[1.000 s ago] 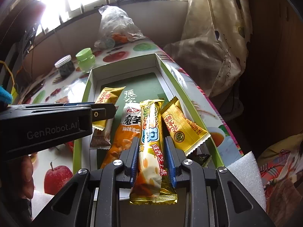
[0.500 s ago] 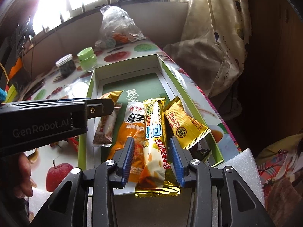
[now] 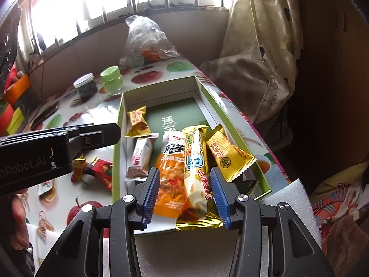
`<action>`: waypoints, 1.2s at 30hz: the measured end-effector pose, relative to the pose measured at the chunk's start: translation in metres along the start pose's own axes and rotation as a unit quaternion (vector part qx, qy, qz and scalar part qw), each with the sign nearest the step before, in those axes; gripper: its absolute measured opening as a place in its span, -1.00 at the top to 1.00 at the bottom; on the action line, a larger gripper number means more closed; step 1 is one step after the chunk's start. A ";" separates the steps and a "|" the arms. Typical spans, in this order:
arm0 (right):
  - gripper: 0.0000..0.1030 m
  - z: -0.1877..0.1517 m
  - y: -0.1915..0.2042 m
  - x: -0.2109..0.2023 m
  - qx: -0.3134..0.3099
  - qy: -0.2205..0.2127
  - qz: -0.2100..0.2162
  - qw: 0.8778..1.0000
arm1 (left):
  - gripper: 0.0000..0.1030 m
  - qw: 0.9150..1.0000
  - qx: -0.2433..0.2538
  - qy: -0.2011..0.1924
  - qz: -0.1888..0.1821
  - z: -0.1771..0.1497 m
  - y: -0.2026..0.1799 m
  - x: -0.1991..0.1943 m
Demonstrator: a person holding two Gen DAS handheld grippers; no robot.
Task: Organize snacks
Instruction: 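Move both open grippers back over the snack pile, then grasp the orange spicy-strip pouch with the left gripper while the right grasps another yellow-blue candy bar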
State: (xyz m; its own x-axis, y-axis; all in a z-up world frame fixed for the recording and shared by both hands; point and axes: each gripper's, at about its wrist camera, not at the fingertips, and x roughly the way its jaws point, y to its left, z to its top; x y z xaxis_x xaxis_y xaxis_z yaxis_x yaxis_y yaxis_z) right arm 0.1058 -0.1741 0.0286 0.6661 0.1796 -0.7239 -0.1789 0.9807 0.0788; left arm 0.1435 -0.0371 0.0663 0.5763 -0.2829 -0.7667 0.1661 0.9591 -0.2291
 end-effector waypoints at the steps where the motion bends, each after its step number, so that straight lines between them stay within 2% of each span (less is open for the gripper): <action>1: 0.13 0.000 0.002 -0.001 -0.001 -0.001 0.001 1.000 | 0.24 1.000 -0.003 -0.001 0.001 -0.001 0.002 -0.002; 12: 0.13 0.004 0.025 -0.009 -0.013 -0.011 0.030 0.999 | 0.24 0.998 -0.048 -0.024 0.041 -0.025 0.050 -0.034; 22: 0.13 0.004 0.061 -0.002 -0.058 -0.008 0.071 0.996 | 0.24 0.990 -0.108 -0.028 0.085 -0.050 0.107 -0.050; 25: 0.13 0.005 0.074 0.003 -0.088 -0.006 0.086 0.992 | 0.24 0.987 -0.123 -0.026 0.100 -0.058 0.124 -0.053; 31: 0.12 0.006 0.100 0.015 -0.177 0.012 0.109 0.978 | 0.24 0.981 -0.149 -0.020 0.120 -0.074 0.153 -0.058; 36: 0.10 0.014 0.109 0.026 -0.175 0.024 0.133 0.975 | 0.24 0.977 -0.170 -0.012 0.129 -0.085 0.172 -0.057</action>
State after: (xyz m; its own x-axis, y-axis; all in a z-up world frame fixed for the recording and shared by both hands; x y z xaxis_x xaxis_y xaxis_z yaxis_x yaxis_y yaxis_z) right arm 0.1138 -0.0609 0.0276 0.5285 0.4121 -0.7422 -0.5831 0.8116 0.0355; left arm 0.0713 0.1437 0.0200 0.5833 -0.0281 -0.8118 -0.2597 0.9405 -0.2192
